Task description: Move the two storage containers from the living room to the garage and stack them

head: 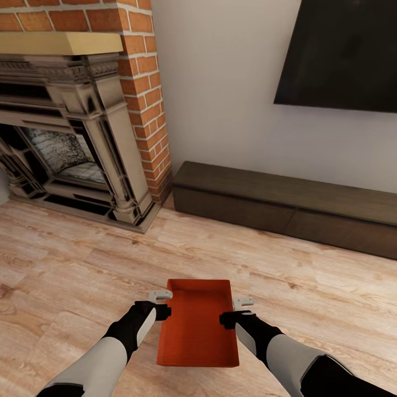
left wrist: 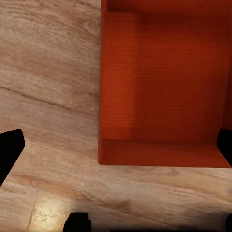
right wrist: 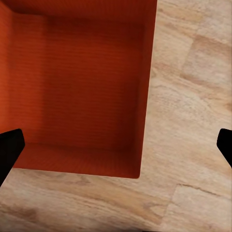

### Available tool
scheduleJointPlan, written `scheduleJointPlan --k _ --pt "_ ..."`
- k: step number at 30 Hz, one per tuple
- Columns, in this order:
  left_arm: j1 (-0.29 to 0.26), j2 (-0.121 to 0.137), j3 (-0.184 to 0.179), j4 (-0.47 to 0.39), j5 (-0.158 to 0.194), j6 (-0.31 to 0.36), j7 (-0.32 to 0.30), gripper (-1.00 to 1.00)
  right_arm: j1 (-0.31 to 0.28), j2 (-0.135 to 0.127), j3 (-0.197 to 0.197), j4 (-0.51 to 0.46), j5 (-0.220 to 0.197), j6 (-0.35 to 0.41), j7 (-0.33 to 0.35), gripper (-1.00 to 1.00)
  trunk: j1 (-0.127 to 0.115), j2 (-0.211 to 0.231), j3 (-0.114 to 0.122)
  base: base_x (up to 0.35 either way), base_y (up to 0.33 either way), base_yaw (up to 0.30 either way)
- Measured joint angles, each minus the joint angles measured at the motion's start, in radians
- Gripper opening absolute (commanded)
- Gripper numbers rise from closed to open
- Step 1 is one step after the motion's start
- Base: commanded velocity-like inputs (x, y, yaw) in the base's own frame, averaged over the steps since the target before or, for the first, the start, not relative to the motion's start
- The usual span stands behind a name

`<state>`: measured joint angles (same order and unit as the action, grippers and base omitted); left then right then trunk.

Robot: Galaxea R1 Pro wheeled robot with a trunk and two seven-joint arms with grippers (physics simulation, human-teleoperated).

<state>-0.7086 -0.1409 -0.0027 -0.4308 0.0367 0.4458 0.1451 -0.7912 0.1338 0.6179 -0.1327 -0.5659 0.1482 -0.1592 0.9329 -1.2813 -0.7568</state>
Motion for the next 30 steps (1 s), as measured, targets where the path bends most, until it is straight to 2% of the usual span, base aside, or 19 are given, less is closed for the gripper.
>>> scheduleJointPlan --k 9,27,30 --pt "0.0 -0.001 -0.001 -0.002 -0.003 -0.001 0.007 1.0 0.0 -0.001 0.0 0.0 -0.001 0.0 0.0 1.0 0.035 -0.063 -0.028 0.0 0.0 0.0" --pt "0.0 -0.002 -0.001 -0.005 -0.003 -0.002 0.01 1.0 0.0 -0.013 -0.01 0.0 -0.017 -0.027 -0.004 1.0 0.035 -0.063 -0.028 0.0 0.0 0.0" --pt "0.0 -0.002 -0.001 -0.005 -0.002 -0.002 0.008 1.0 0.0 -0.014 -0.011 0.0 -0.035 -0.037 -0.008 1.0 0.035 -0.063 -0.028 0.0 0.0 0.0"
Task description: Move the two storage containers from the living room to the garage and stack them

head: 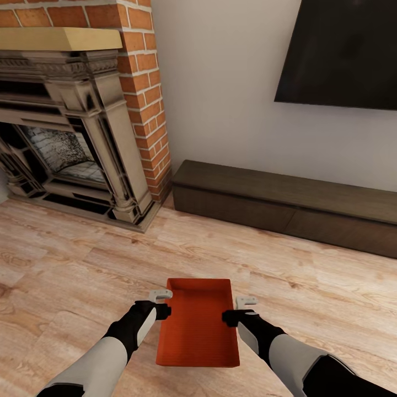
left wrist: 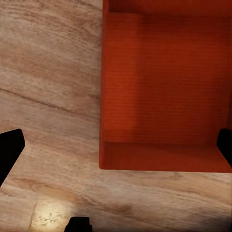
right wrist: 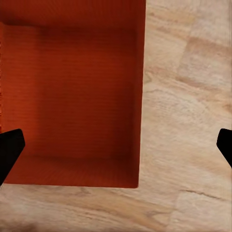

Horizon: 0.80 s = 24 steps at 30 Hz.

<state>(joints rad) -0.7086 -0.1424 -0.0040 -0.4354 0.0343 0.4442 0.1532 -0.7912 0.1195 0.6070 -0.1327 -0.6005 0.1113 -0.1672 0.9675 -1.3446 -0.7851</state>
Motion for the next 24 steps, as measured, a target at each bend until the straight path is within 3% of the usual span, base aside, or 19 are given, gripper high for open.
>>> scheduleJointPlan --k 8,24 --pt "0.0 -0.001 0.0 -0.001 0.0 0.0 -0.001 1.0 0.0 -0.007 0.0 0.0 -0.065 -0.01 -0.002 1.0 0.0 0.0 0.0 0.0 0.0 0.0" --pt "0.0 -0.002 0.001 -0.007 0.0 0.005 -0.001 1.0 0.0 -0.018 0.0 0.0 -0.07 -0.016 -0.003 1.0 0.054 -0.098 -0.044 0.0 0.0 0.0"
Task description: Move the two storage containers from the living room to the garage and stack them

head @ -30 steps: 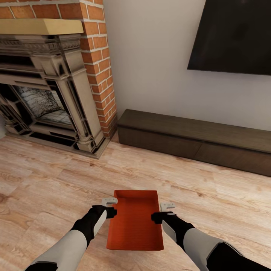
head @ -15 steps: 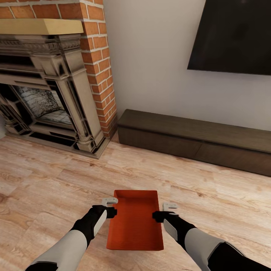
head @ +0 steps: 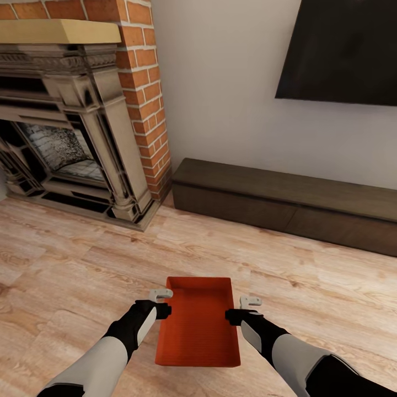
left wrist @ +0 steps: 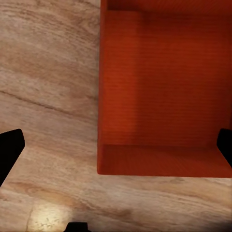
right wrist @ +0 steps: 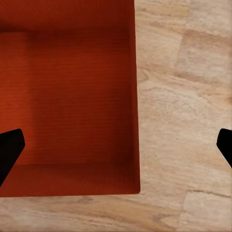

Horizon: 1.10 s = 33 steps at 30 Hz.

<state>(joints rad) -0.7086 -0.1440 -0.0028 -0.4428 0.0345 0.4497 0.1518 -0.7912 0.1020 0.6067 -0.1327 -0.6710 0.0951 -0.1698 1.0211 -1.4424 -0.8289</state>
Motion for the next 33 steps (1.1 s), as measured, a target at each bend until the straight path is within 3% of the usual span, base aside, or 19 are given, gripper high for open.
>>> scheduleJointPlan --k 33 --pt "0.0 0.0 -0.001 -0.001 -0.001 0.007 0.003 1.0 0.0 0.0 0.004 0.0 0.005 0.003 0.0 1.0 0.127 -0.231 -0.103 0.0 0.0 0.0"
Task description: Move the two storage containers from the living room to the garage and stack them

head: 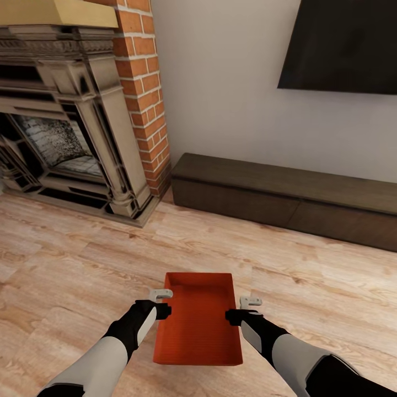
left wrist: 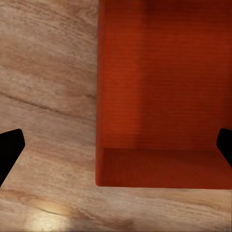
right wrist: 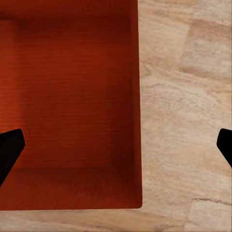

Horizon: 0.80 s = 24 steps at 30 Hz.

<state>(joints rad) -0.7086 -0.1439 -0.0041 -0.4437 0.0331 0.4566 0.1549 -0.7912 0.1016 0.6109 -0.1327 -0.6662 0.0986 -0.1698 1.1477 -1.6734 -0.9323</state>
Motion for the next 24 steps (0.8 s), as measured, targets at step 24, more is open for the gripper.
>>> scheduleJointPlan --k 24 --pt "0.0 0.0 0.0 0.001 0.0 0.0 0.0 1.0 0.0 -0.002 0.005 0.0 0.002 -0.001 0.0 1.0 0.092 -0.168 -0.075 0.0 0.0 0.0"
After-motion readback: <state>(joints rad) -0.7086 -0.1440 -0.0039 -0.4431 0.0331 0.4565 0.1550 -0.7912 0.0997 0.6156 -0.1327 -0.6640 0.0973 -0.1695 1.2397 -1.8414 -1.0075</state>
